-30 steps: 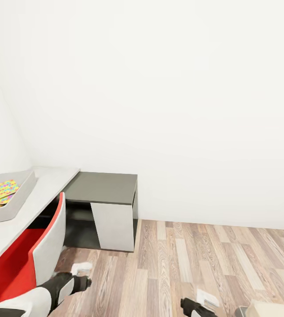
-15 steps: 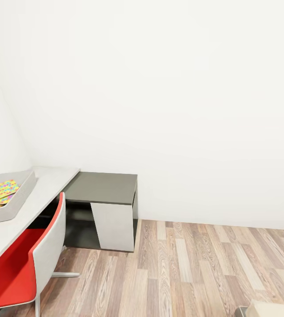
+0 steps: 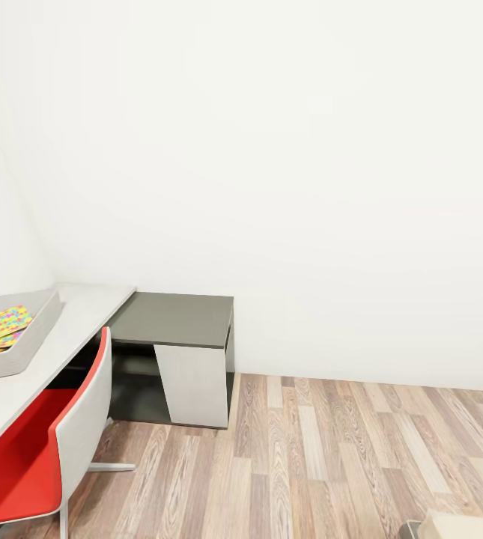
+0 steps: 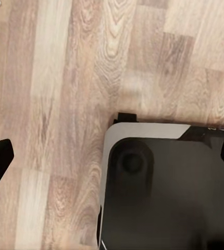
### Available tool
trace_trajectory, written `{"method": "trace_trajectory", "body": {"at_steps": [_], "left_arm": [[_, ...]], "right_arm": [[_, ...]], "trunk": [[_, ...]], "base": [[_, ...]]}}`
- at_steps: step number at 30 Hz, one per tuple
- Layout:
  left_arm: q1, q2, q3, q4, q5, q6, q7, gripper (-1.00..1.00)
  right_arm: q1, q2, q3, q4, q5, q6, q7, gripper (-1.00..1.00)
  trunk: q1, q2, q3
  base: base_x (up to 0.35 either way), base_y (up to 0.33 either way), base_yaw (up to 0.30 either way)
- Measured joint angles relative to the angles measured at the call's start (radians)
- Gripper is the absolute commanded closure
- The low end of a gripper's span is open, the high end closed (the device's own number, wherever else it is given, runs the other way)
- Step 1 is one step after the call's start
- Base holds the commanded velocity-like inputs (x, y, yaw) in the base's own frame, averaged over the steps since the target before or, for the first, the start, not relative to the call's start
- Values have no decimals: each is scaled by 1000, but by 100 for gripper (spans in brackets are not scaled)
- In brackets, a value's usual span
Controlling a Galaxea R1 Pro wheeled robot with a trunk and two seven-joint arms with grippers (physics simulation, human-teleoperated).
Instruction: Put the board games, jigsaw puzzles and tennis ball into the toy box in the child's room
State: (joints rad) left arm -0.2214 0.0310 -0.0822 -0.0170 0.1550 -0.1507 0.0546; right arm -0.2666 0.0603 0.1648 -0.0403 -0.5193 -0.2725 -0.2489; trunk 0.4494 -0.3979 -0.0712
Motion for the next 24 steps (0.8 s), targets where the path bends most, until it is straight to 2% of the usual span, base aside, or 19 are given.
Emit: {"method": "trace_trajectory", "body": {"at_steps": [6,13,16,18,24], "left_arm": [[2,-1,0,0,1,1,0,-100],[2,-1,0,-1,1,0,0,-100],[1,-1,0,0,1,0,-1,-100],[1,-1,0,0,1,0,-1,-100],[1,0,0,-1,1,0,0,-100]], "right_arm": [[44,-1,0,0,0,1,-1,-100],[75,23,2,3,-6,6,4,-100],[78,19,0,4,-7,2,6,-100],[79,8,-1,4,-7,2,5,-100],[80,-61,-1,5,-5,1,1,-100]], "trunk": [[0,0,0],[0,0,0],[0,0,0],[0,0,0],[0,0,0]], "base": [[0,0,0],[0,0,0],[0,0,0],[0,0,0],[0,0,0]]}}
